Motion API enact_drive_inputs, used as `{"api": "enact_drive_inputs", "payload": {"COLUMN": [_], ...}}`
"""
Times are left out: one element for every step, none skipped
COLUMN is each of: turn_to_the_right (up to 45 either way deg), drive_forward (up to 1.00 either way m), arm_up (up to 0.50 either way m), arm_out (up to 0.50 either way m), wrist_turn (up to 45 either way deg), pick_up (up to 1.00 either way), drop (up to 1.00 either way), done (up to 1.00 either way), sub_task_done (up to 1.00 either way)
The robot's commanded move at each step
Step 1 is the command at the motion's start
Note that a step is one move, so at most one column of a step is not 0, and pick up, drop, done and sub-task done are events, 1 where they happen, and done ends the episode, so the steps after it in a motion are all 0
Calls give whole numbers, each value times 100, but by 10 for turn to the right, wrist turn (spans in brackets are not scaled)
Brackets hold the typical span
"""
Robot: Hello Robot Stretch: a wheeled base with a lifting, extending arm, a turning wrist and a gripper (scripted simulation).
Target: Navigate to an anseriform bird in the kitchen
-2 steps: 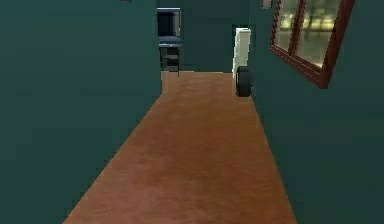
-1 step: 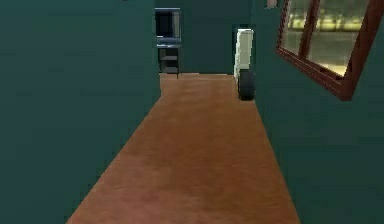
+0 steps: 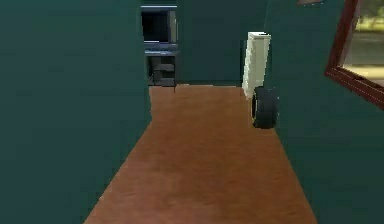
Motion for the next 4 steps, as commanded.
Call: {"api": "enact_drive_inputs", "payload": {"turn_to_the_right": [0,0,30,0], "drive_forward": [100,100,0,75], "arm_up": [0,0,0,0], "arm_out": [0,0,0,0], "wrist_turn": [0,0,0,0], "pick_up": [0,0,0,0], "drop": [0,0,0,0], "done": [0,0,0,0], "sub_task_done": [0,0,0,0]}}
